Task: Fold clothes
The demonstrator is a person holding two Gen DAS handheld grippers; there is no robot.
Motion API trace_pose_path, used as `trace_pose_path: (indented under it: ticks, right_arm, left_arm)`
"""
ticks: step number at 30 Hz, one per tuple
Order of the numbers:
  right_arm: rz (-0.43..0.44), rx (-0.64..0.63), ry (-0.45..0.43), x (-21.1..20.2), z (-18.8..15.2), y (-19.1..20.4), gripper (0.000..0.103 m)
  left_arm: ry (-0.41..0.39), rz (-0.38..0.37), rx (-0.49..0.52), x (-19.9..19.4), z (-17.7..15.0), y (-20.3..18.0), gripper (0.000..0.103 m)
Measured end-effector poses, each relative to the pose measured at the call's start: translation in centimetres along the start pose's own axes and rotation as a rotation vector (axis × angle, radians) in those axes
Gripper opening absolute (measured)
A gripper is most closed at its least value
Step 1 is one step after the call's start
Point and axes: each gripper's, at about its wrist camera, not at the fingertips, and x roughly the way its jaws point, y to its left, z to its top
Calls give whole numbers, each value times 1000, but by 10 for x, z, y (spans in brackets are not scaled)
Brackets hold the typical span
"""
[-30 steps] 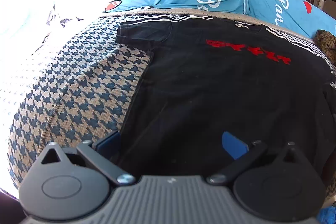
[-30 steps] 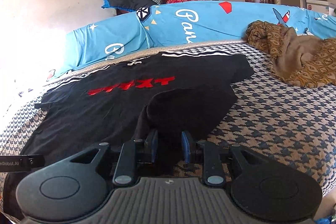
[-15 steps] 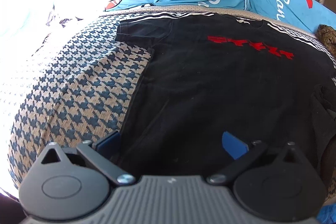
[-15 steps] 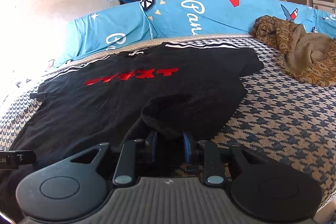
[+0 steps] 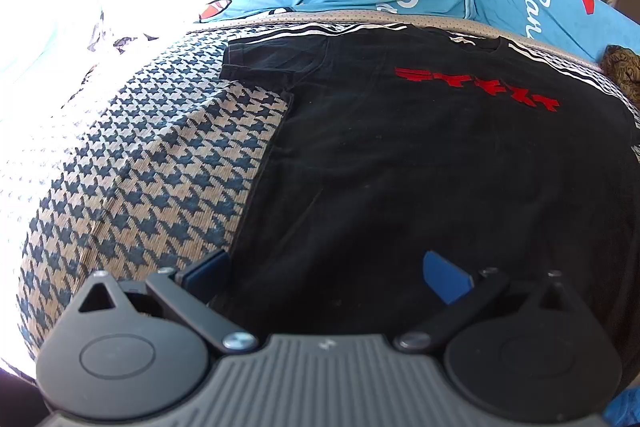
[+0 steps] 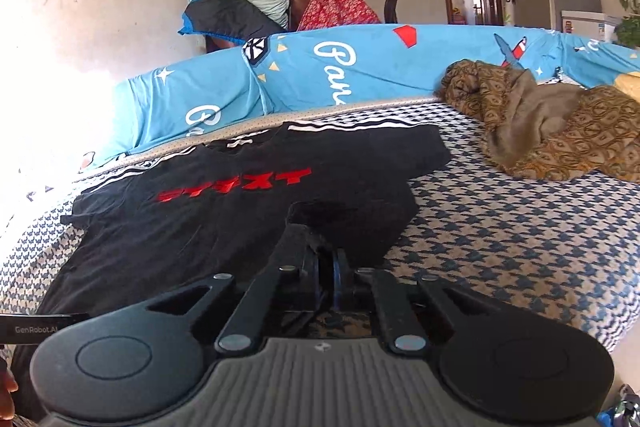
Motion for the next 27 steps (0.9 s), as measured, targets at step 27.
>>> trace_pose_path:
  ticks: [27]
  right_arm:
    - [-366, 146, 316, -23, -63, -69, 3]
  left_arm:
    - [20, 31, -22, -12, -13, 15, 103]
